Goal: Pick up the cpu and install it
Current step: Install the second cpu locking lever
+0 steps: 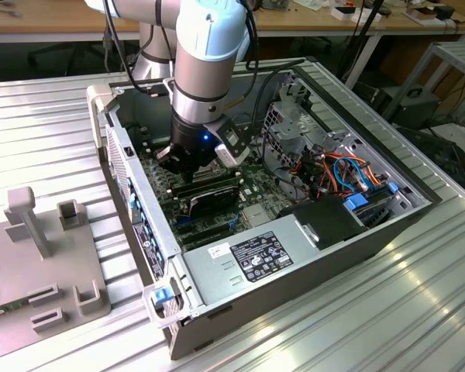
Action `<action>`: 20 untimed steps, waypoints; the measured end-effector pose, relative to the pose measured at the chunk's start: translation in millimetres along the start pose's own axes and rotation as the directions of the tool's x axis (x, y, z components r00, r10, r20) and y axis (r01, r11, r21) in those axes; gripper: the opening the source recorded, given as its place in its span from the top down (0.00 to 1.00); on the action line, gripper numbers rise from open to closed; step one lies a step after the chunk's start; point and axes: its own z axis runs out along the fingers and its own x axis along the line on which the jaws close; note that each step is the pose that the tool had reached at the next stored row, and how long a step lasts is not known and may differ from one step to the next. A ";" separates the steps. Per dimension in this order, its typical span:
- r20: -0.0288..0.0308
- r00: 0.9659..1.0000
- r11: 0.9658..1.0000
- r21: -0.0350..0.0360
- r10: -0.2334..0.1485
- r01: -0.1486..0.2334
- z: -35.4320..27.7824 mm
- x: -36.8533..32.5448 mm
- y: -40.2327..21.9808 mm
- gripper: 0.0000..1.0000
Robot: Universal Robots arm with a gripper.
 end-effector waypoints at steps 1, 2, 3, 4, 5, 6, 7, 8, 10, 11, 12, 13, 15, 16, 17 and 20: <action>0.000 1.000 1.000 0.000 0.000 0.000 0.0 0.1 0.0 0.89; 0.000 1.000 1.000 0.000 0.000 0.000 0.0 0.1 0.0 0.89; 0.000 1.000 1.000 0.000 0.000 0.000 0.1 0.2 0.2 0.89; 0.000 1.000 1.000 0.000 0.000 0.000 0.2 0.4 0.5 0.89; 0.000 1.000 1.000 0.000 0.000 0.000 0.2 0.4 0.6 0.89; 0.000 1.000 1.000 0.000 0.000 0.000 0.2 0.5 0.6 0.89; 0.000 1.000 1.000 0.000 0.000 0.000 0.2 0.6 0.7 0.89; 0.000 1.000 1.000 0.000 0.000 0.000 0.4 0.8 0.7 0.89; 0.000 1.000 1.000 0.000 0.000 0.000 1.0 1.2 0.8 0.89; 0.000 1.000 1.000 0.000 0.000 0.000 1.2 1.4 0.8 0.89; 0.000 1.000 1.000 0.000 0.000 0.000 1.3 1.6 0.8 0.89; 0.000 1.000 1.000 0.000 0.000 0.000 1.3 1.6 0.8 0.89; 0.000 1.000 1.000 0.000 0.000 0.000 1.5 1.7 0.8 0.89; 0.000 1.000 1.000 0.000 0.000 0.000 1.5 1.7 0.8 0.89; 0.000 1.000 1.000 0.000 0.000 0.000 1.6 1.7 0.9 0.89; 0.000 1.000 1.000 -0.001 0.000 0.000 2.0 1.9 1.2 0.89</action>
